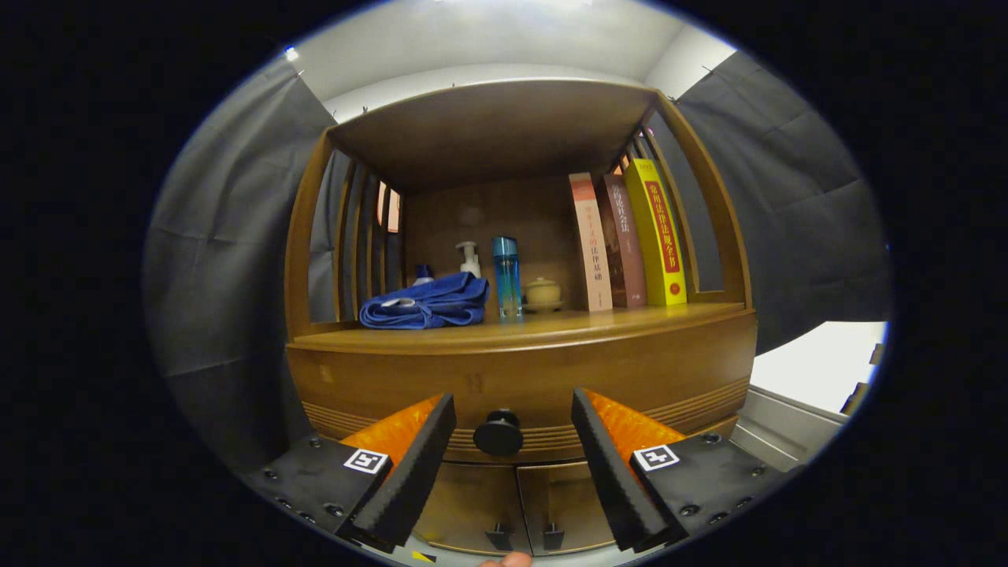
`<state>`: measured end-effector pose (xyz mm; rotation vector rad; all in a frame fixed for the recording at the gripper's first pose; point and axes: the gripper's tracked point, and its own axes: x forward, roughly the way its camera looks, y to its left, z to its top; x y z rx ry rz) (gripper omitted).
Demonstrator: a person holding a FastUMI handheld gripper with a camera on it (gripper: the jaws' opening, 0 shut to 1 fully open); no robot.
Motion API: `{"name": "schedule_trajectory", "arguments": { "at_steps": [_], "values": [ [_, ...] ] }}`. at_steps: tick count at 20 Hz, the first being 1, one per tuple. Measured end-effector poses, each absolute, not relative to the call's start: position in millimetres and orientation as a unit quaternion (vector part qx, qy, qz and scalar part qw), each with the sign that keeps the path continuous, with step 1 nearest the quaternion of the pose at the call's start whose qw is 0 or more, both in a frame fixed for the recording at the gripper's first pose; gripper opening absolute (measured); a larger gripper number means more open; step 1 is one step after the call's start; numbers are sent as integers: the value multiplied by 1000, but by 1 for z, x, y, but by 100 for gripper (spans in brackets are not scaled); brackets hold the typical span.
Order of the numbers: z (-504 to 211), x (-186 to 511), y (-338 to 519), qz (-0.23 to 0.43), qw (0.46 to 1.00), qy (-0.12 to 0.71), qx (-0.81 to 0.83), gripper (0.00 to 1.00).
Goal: Pull open the drawer, take out the items inside it, and place them on the countertop above the cabinet.
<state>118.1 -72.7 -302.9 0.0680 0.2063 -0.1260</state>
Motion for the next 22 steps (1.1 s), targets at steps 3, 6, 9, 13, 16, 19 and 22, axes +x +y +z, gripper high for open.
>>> {"name": "schedule_trajectory", "arguments": {
  "at_steps": [3,6,9,13,16,19,22],
  "values": [
    [-318,127,-68,-57,991,117,24,97],
    [-332,132,-62,-53,989,134,34,97],
    [-344,148,-57,-51,987,147,27,97],
    [-352,153,-47,-52,987,151,19,97],
    [-353,152,-51,-67,986,152,30,90],
    [-353,153,-58,-79,985,151,18,74],
    [-355,153,-58,-74,985,153,22,58]
  ]
}}
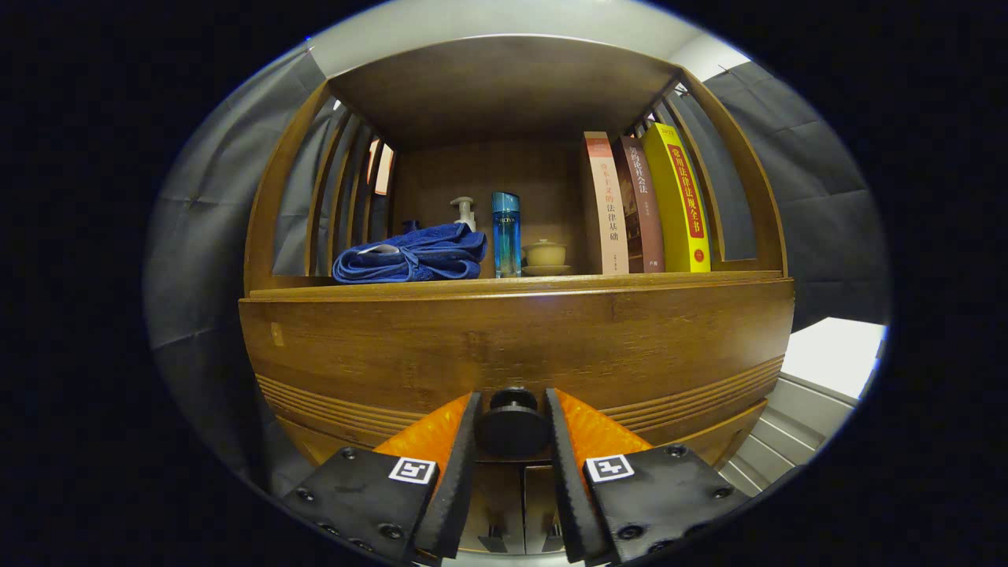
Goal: Pull open the drawer, take out the items inside it, and place them on the countertop above the cabinet.
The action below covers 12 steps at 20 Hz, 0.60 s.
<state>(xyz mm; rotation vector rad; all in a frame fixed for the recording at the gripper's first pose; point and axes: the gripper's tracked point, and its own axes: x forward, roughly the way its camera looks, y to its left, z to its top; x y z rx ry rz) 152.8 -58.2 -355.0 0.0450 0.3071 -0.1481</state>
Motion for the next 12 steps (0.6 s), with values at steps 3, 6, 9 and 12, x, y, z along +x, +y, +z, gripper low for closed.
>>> {"name": "schedule_trajectory", "arguments": {
  "at_steps": [3,6,9,12],
  "values": [
    [-350,162,-60,-68,986,149,10,43],
    [-347,164,-60,-66,987,144,10,38],
    [-341,156,-60,-70,988,139,9,35],
    [-334,136,-57,-80,986,144,22,35]
  ]
}}
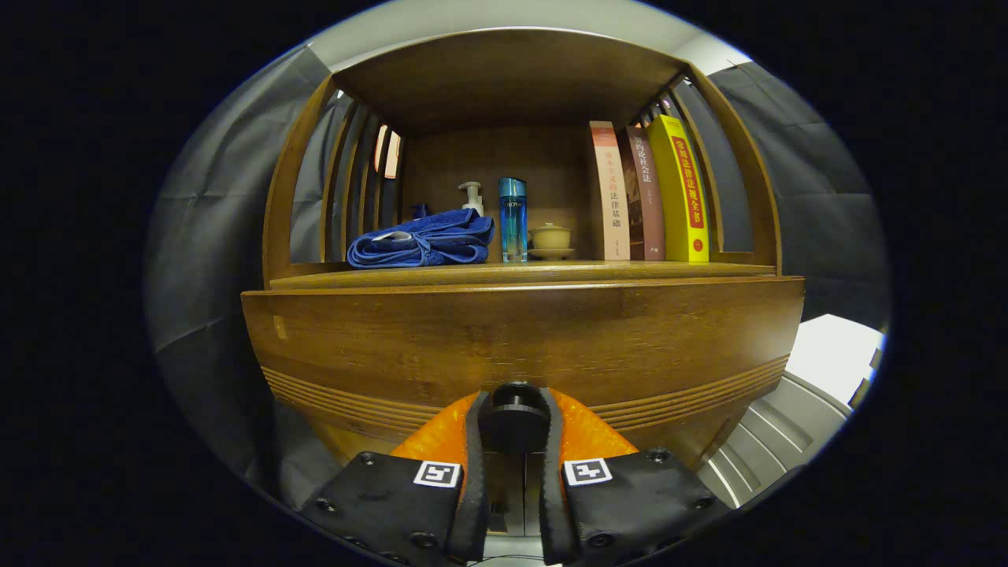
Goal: Pull open the drawer, take out the items inside it, and place them on the countertop above the cabinet.
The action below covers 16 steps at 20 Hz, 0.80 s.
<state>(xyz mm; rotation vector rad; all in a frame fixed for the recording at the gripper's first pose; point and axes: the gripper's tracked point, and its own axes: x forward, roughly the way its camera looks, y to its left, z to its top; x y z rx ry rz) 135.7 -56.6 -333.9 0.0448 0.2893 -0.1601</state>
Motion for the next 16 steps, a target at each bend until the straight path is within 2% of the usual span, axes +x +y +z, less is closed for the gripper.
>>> {"name": "schedule_trajectory", "arguments": {
  "at_steps": [16],
  "values": [
    [-314,29,-34,-92,978,189,15,34]
  ]
}}
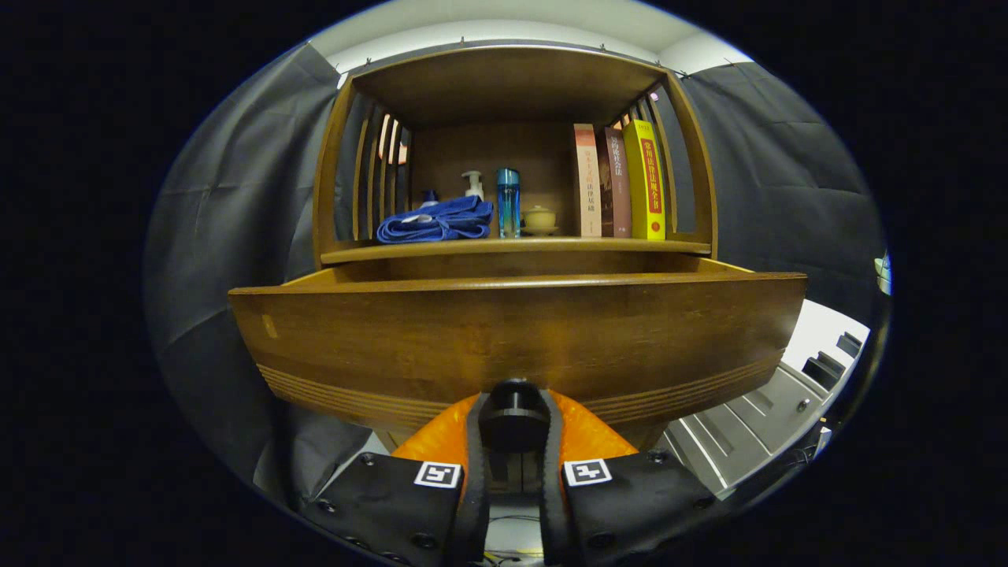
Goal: Pull open the drawer, take out the items inside it, and place them on the countertop above the cabinet.
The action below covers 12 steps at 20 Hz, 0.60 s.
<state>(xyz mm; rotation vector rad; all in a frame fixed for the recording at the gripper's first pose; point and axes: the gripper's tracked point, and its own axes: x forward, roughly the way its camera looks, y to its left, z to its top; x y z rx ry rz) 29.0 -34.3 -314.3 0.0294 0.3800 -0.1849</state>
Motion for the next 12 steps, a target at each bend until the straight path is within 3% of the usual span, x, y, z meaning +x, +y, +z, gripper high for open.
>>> {"name": "schedule_trajectory", "arguments": {
  "at_steps": [7,12],
  "values": [
    [-311,17,-34,-92,978,186,21,34],
    [-307,17,-38,-108,978,178,19,53]
  ]
}}
